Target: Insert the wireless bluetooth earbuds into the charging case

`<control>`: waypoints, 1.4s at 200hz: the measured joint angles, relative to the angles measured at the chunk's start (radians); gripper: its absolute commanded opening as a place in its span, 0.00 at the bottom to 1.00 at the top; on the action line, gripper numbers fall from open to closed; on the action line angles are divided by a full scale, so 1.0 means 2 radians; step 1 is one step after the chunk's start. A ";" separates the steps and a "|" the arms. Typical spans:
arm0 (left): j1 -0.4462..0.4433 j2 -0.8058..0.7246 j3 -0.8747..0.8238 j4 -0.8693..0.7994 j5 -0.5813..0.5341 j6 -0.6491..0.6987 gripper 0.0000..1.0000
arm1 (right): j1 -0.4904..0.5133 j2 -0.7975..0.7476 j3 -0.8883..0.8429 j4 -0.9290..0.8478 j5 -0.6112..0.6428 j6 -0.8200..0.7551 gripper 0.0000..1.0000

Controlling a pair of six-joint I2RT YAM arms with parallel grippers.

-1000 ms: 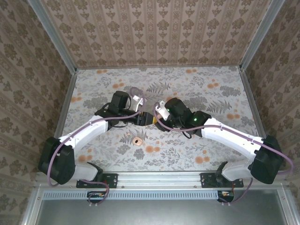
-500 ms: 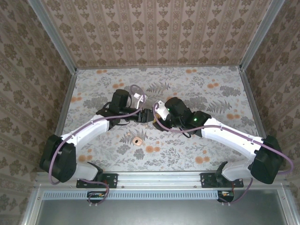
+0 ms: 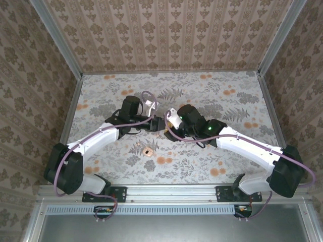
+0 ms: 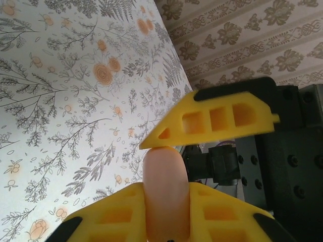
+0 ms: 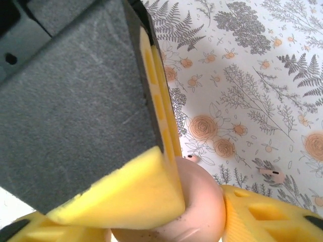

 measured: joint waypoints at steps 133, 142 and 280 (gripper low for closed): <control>0.084 -0.034 -0.071 0.314 -0.078 -0.085 0.00 | -0.158 -0.073 -0.009 0.148 -0.187 0.369 0.68; 0.084 -0.034 -0.071 0.342 -0.086 -0.093 0.00 | -0.160 -0.057 -0.009 0.181 -0.206 0.406 0.68; 0.054 -0.031 -0.072 0.475 -0.102 -0.172 0.00 | -0.160 0.070 0.012 0.416 -0.312 0.563 0.44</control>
